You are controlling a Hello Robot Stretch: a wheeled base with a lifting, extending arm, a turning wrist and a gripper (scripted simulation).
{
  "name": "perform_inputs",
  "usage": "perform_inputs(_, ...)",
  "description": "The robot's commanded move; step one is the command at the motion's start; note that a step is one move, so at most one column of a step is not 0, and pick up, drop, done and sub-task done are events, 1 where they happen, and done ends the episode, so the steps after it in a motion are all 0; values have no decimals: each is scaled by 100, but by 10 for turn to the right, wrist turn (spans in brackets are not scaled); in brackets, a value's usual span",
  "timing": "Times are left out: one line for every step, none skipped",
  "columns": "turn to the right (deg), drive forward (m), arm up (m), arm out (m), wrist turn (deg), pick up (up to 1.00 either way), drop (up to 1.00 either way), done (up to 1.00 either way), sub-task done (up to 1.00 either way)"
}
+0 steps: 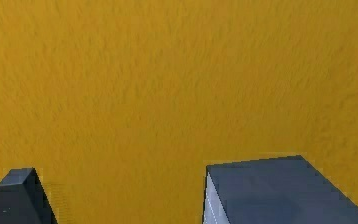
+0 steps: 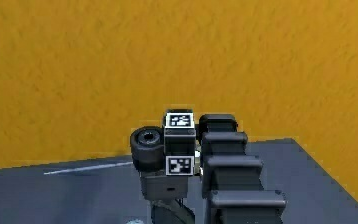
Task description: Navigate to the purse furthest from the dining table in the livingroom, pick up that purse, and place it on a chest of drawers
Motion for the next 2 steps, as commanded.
perform_inputs(0, 0, 0, -8, 0, 0, 0, 0, 0)
perform_inputs(0, 0, 0, 0, 0, 0, 0, 100, 0)
